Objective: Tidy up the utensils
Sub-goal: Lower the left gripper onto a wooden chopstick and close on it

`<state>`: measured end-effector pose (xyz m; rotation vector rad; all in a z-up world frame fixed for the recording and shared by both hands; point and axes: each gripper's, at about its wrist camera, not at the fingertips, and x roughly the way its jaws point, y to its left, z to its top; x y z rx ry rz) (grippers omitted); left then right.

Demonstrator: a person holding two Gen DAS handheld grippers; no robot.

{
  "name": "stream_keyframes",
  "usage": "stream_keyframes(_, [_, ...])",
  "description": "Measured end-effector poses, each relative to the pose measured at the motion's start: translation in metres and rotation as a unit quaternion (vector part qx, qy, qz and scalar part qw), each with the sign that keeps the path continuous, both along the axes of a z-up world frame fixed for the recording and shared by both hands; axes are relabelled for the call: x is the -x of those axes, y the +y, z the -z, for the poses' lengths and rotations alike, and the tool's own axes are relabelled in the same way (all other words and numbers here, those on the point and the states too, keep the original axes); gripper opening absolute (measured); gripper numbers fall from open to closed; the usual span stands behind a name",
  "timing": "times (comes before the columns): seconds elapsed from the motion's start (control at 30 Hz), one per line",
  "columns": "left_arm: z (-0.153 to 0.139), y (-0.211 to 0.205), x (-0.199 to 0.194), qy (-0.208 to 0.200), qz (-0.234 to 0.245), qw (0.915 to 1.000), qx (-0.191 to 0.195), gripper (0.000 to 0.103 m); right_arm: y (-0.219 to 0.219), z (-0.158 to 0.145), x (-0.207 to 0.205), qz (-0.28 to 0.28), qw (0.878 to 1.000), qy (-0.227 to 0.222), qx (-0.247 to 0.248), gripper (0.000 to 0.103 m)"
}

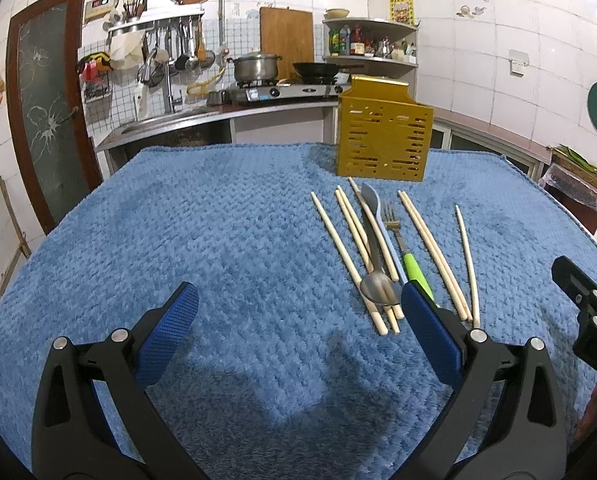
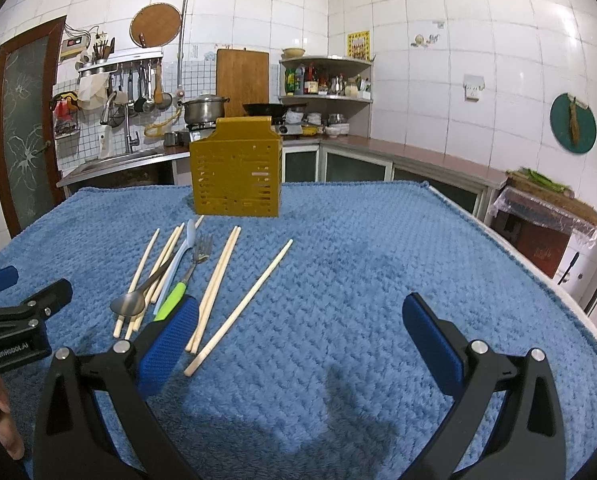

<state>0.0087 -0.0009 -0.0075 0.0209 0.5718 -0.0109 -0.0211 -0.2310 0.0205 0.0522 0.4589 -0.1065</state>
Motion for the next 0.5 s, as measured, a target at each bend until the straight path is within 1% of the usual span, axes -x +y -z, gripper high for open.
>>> stream_keyframes(0.07, [0.000, 0.002, -0.005, 0.010, -0.004, 0.9999, 0.006, 0.098, -0.002, 0.001, -0.006, -0.009, 1.000, 0.009, -0.011, 0.099])
stream_keyframes(0.13, [-0.005, 0.006, -0.011, 0.021, -0.008, 0.9997, 0.013, 0.098, -0.002, 0.002, -0.012, -0.018, 1.000, 0.007, -0.017, 0.099])
stream_keyframes(0.23, [-0.014, 0.010, -0.021, 0.027, -0.016, 0.9992, 0.023, 0.098, 0.000, -0.003, -0.025, -0.021, 1.000, 0.006, -0.007, 0.099])
stream_keyframes(0.33, [-0.022, 0.009, -0.035, 0.034, -0.015, 0.9991, 0.021, 0.098, 0.003, -0.008, -0.046, -0.022, 1.000, 0.021, 0.000, 0.099])
stream_keyframes(0.5, [-0.027, 0.006, -0.068, 0.049, -0.011, 0.9987, 0.008, 0.098, 0.003, -0.005, -0.090, -0.029, 0.997, 0.063, -0.018, 0.099])
